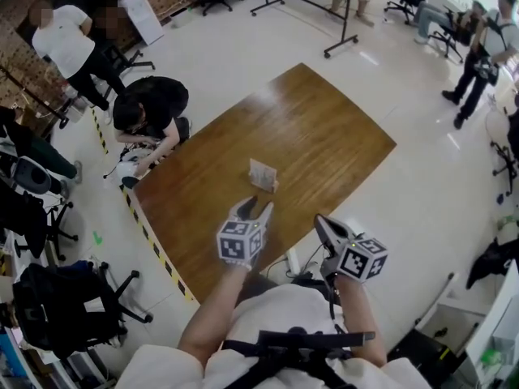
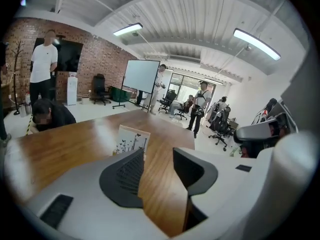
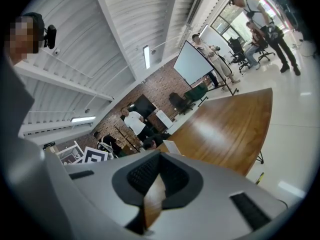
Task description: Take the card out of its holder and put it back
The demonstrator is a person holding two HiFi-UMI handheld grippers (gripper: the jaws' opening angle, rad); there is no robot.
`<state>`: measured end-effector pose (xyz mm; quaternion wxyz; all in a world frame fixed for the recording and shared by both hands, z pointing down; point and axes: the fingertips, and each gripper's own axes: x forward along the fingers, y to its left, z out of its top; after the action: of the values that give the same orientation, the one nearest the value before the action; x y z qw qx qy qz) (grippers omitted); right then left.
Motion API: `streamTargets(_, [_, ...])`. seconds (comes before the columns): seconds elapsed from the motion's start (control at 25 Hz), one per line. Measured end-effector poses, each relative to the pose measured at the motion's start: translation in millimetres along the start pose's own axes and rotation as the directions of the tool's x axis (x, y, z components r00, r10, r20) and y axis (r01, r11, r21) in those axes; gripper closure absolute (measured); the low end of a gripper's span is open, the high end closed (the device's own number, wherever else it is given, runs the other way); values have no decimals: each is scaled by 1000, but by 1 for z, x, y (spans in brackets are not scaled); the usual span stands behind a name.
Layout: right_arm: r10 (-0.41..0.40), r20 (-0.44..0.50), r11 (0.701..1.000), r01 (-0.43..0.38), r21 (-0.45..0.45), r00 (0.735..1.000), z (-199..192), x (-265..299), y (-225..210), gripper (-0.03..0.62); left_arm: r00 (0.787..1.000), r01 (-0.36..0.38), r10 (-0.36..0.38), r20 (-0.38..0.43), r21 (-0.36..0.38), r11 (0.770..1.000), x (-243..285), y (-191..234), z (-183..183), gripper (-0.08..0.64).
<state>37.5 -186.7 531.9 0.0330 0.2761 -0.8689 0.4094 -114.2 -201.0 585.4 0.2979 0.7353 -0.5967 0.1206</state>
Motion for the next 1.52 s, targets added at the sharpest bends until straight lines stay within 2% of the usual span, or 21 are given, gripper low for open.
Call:
streamTargets(0.08, [-8,0,1000,8,-6,1000,-1,3,3,588,1000,-6,6,-8,28,1000,11,8,2,309])
streamTargets(0.28, [-53,-3,999,53,4,999,-3,1,-4,588,998,-43,48,-35,126,991,41,30,5,179])
streamTargets(0.44, [-72,-1,997,72,8,997,0,1,-10,588,997,-55,61,-42,130,990,61,40,9,109])
streamTargets(0.56, [-86,-7,996,86,7,996,-1,2,-12,588,999,-37,42,-35,126,991,75,41,13,108])
streamTargets(0.76, [-98,-8,995,98,13,995,0,-1,-21,588,997,-71,72,-9,127,989,94,53,24,109])
streamTargets(1.04, [-108,-12,994,108,24,994,4,-5,-32,588,996,-84,88,-24,135,987,110,58,22,109])
streamTargets(1.52, [-117,-16,992,117,37,993,4,0,-39,588,998,-52,57,-30,147,988,119,59,19,109])
